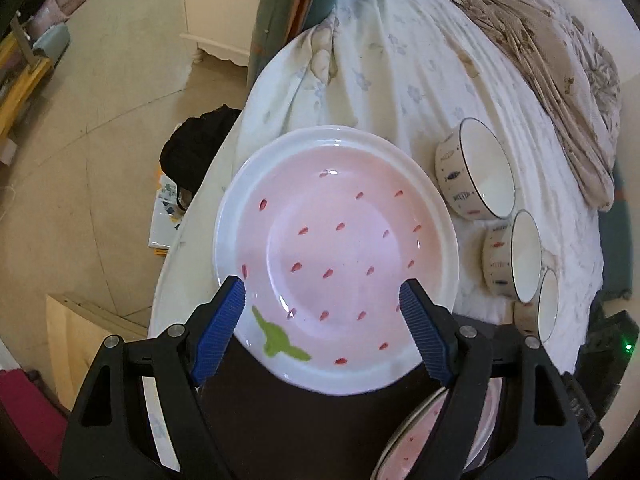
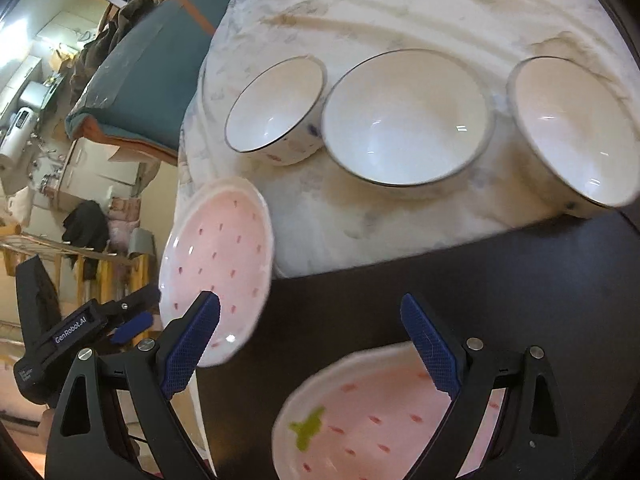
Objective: Organize plates and bowls
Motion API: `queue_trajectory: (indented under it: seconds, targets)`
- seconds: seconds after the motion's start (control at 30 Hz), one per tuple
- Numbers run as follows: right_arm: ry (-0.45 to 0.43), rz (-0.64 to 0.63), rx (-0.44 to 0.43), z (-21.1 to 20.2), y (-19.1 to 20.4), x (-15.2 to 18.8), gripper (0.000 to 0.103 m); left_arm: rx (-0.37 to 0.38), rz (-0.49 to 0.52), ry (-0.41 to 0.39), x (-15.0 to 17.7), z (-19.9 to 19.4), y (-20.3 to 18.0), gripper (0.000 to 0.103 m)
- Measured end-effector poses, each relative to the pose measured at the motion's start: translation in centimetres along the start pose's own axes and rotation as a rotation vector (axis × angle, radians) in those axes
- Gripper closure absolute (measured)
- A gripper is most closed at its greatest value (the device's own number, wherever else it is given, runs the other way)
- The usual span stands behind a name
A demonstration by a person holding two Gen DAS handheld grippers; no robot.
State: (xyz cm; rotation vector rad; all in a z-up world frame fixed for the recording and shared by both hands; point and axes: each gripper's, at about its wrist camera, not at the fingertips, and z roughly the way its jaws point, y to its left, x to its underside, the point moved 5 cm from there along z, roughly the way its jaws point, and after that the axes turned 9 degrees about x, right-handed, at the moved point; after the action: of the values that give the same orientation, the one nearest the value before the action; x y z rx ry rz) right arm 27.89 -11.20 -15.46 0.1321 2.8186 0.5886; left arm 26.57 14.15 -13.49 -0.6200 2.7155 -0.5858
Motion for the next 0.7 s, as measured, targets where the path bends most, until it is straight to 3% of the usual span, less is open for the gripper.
queue_trajectory:
  seconds: [0.07,0.23,0.37,0.6,0.7]
  targets:
    - [0.010,-0.008,0.003,1.0,0.6,-0.5,0.010,-0.018,-0.001,-0.014,-0.6,0.2,0.3,0.026]
    - [0.090,0.000,-0.046,3.8,2.0,-1.1,0.032,-0.007,-0.034,-0.026,-2.1,0.8,1.8,0.032]
    - [0.110,-0.023,-0.011,5.3,3.2,-1.3,0.036,0.013,-0.018,-0.012,-2.6,1.4,2.1,0.039]
    - [0.157,-0.114,0.044,7.3,5.1,-0.5,0.089,0.045,-0.012,0.054,-2.0,2.9,2.2,0.052]
    - [0.140,-0.137,0.066,7.1,5.5,-0.5,0.090,0.051,-0.002,0.077,-1.6,3.3,1.9,0.052]
